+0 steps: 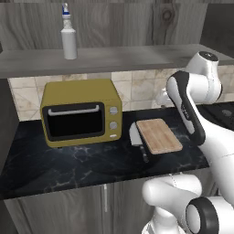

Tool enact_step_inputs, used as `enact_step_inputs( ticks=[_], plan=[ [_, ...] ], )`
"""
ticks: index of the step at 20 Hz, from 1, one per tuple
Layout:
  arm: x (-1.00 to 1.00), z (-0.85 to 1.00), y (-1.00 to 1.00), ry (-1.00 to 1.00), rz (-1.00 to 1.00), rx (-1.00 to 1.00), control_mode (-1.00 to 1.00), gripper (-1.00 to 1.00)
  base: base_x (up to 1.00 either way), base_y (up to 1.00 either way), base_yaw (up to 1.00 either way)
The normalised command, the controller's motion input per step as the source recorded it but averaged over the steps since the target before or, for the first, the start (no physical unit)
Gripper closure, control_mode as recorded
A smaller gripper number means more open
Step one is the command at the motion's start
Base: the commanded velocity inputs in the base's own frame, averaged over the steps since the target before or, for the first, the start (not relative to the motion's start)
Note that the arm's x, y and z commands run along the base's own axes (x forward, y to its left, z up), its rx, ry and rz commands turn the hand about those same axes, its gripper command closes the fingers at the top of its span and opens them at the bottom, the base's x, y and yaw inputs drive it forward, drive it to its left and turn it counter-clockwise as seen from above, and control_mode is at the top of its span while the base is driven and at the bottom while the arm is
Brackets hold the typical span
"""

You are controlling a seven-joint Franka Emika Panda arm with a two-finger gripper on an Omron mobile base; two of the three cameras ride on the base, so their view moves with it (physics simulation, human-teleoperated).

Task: Move the cutting board and knife to the sink. Then move spray from the cabinet to the counter.

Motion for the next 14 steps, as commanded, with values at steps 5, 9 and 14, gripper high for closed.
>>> enact_step_inputs(
  ticks=[5, 9, 14],
  plan=[
    [0.04, -0.27, -0.27, -0.02, 0.00, -0.05, -1.00, -1.00, 0.00, 0.00, 0.00],
    [0.23, -0.28, -0.21, 0.00, 0.00, -0.06, -1.00, -1.00, 0.00, 0.00, 0.00],
    [0.44, -0.28, -0.12, 0.00, 0.00, -0.03, -1.00, -1.00, 0.00, 0.00, 0.00]
  ],
)
